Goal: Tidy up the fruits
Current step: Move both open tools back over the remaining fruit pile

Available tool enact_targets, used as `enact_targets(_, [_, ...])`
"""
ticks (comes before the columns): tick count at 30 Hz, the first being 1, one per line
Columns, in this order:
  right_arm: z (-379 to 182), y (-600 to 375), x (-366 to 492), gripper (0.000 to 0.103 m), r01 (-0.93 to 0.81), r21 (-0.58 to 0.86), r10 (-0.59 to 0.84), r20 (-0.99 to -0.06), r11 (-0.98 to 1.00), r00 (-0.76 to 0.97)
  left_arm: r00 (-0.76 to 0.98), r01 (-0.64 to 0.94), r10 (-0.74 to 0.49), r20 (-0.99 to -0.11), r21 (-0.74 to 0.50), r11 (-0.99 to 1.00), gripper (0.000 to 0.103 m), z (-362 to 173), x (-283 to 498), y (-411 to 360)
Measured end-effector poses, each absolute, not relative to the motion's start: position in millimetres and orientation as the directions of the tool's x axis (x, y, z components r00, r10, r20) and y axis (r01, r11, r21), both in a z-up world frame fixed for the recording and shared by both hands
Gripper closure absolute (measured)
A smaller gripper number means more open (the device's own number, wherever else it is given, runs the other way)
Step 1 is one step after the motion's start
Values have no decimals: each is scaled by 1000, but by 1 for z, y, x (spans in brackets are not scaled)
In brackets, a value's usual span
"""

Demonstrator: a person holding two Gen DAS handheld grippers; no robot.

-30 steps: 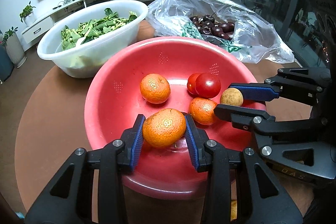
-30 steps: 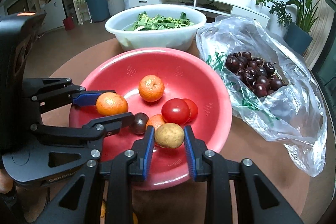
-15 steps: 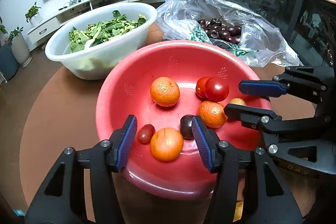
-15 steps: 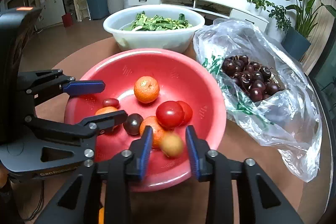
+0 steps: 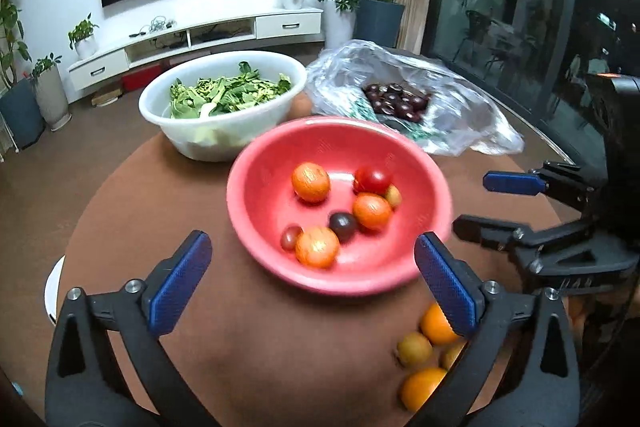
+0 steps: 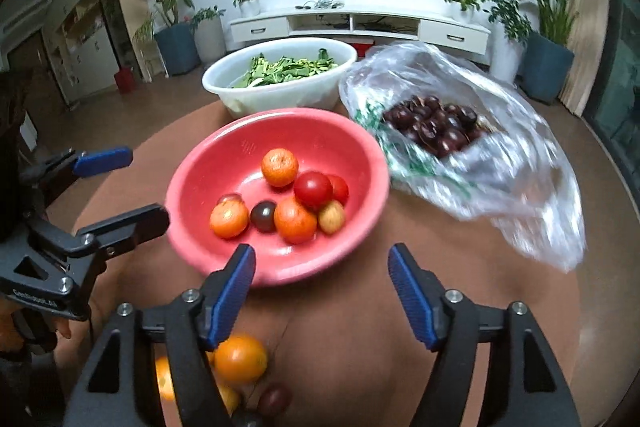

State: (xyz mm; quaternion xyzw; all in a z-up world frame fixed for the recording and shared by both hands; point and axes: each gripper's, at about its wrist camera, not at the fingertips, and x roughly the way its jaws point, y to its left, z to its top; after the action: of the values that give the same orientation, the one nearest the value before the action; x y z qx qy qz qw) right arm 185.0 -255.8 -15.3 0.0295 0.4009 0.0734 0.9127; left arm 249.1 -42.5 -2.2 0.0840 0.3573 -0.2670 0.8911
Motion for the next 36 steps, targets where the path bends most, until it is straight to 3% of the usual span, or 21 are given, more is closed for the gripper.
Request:
enact_targets(7, [-29,-274,113,25,-51,234,206,-710,971,674,572,594,-418,-705,5,804,0,-25,177,-39])
enact_targets(14, [-50,-276,61,25,-7,338,258,-706,941,660,472,646,-362,-804,37,762,0,-61,150,-51])
enact_targets(29, [-56,-264,45,25,-28,341,274,-701,940,658,440,677,-326,-837,72,732,1,-80,158,-73])
enact_targets(34, [-57,-264,44,25,-26,341,274,-704,940,656,427,684,-338,-839,55,728,12,-82,162,-77])
enact_targets(36, [-58,-264,44,25,-26,340,273,-704,940,655,420,686,-343,-840,46,727,22,-83,164,-78])
